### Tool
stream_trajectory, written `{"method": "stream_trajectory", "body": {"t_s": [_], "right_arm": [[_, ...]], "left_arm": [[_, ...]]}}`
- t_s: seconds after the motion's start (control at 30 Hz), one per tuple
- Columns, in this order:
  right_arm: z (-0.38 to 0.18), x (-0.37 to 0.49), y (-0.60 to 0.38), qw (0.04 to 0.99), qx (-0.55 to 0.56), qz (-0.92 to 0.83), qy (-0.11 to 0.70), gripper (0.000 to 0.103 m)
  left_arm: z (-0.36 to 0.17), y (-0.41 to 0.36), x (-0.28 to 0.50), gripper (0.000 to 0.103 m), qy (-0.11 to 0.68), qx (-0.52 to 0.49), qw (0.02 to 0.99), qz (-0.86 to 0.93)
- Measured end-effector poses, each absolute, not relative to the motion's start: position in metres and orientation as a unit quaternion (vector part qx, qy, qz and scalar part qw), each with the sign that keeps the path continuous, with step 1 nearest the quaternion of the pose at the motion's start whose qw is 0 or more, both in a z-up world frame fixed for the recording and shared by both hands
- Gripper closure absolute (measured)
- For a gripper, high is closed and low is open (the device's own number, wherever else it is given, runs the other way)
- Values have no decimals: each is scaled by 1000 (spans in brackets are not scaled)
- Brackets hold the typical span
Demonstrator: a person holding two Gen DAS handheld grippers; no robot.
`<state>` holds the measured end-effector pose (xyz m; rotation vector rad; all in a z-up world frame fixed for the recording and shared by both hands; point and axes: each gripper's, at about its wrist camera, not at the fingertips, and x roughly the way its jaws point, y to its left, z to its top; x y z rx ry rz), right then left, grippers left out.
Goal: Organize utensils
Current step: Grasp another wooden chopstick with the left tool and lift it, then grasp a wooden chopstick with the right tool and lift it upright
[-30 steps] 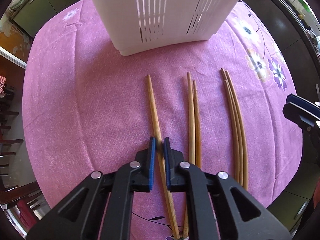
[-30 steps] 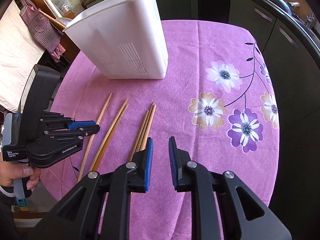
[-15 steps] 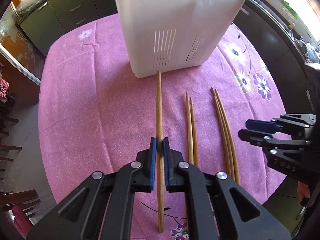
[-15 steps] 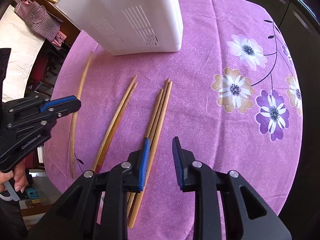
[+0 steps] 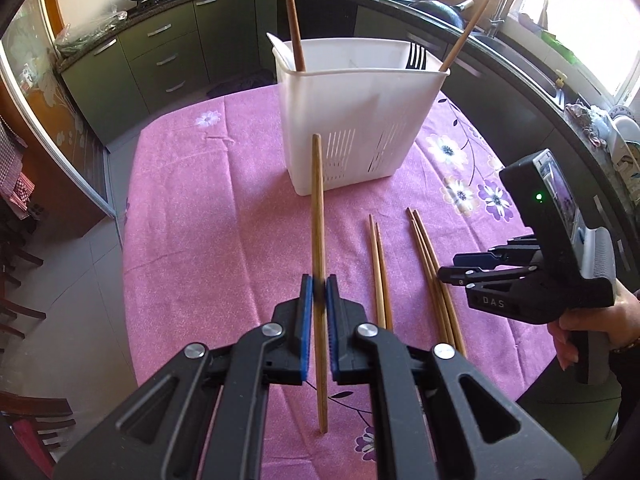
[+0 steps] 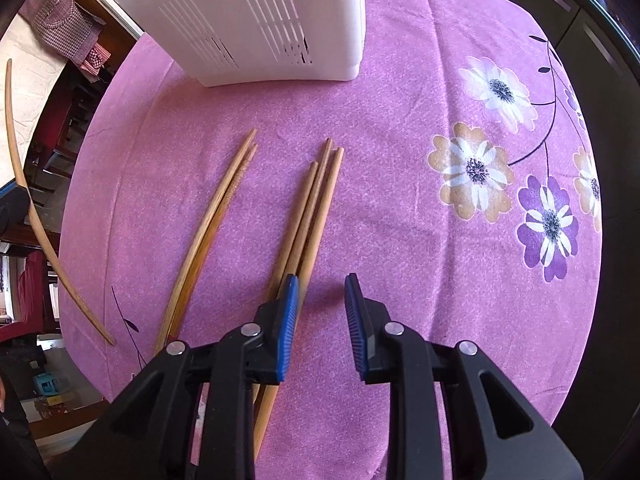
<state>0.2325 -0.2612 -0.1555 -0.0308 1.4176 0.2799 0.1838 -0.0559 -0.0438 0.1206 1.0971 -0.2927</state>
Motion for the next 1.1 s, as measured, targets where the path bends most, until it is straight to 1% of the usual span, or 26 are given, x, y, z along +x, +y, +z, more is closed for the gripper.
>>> {"method": "stream_trajectory", "body": {"t_s": [0.3, 0.37, 0.4, 0.5, 0.57, 0.7, 0.93, 1.1], "right_arm": [[-162, 234, -225, 750, -64, 117, 648, 80], [-163, 233, -218, 755, -77, 114, 641, 83], [-163, 233, -216, 756, -77, 116, 639, 92], [-164, 231, -213, 759, -67, 119, 636, 96], [-162, 230, -216, 763, -55, 122, 633, 96], [-134, 224, -228, 790, -34, 138, 596, 96], [-53, 190, -254, 855, -18, 165, 492, 96], [-28, 162, -276, 873, -28, 168, 456, 96]], "left_arm": [[-44, -54, 177, 96, 515, 58, 843, -147], [-44, -53, 177, 96, 515, 58, 843, -148], [-44, -52, 176, 96, 515, 58, 843, -147], [-44, -51, 176, 96, 514, 57, 843, -148], [-43, -49, 175, 96, 514, 56, 843, -149], [-41, -47, 171, 96, 512, 54, 844, -149], [-32, -44, 164, 96, 500, 58, 851, -149], [-23, -42, 157, 96, 491, 61, 857, -148]]}}
